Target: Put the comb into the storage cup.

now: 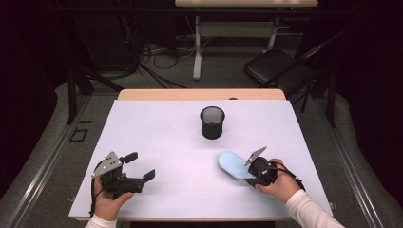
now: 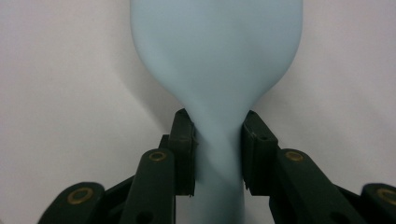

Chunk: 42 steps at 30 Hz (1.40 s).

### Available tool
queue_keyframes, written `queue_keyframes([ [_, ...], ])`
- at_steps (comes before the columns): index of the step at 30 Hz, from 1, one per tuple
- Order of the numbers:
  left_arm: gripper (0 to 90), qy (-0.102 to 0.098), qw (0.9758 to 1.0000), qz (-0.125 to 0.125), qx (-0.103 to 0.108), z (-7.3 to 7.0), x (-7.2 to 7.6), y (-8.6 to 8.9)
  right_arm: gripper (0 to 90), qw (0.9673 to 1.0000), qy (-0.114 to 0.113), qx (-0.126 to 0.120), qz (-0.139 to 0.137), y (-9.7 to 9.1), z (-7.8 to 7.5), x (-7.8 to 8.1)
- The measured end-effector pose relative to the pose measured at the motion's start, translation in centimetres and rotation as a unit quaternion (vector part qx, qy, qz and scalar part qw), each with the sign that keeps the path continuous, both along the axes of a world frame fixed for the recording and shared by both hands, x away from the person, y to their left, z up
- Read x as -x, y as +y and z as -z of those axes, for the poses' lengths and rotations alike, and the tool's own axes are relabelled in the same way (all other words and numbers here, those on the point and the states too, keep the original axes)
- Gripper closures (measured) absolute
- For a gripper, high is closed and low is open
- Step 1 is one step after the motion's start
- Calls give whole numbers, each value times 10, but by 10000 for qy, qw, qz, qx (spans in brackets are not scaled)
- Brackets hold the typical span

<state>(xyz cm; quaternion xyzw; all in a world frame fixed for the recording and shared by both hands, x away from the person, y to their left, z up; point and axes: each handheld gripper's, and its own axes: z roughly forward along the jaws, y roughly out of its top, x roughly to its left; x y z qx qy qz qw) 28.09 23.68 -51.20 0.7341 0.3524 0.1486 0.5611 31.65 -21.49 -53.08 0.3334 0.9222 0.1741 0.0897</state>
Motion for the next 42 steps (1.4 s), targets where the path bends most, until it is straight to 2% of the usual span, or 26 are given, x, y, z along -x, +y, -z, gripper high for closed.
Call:
queue_keyframes([
  [13, 11, 11, 10000, 7, 1, 0, 0, 0, 695, 10000, -71, -14, -18, -2, -3, 2],
  [21, 11, 7, 10000, 3, 8, 0, 0, 0, 696, 9997, -193, -121, -15, -3, -5, 2],
  [22, 11, 7, 10000, 2, 7, 0, 0, 0, 695, 9998, -180, -74, -18, -3, -7, 2],
  [36, 11, 13, 10000, 7, 14, 0, 0, 0, 696, 9986, -440, -305, 34, -1, -16, 2],
  [42, 11, 13, 10000, 11, 12, 0, -1, 0, 696, 9977, -563, -369, -33, 1, -21, 2],
])
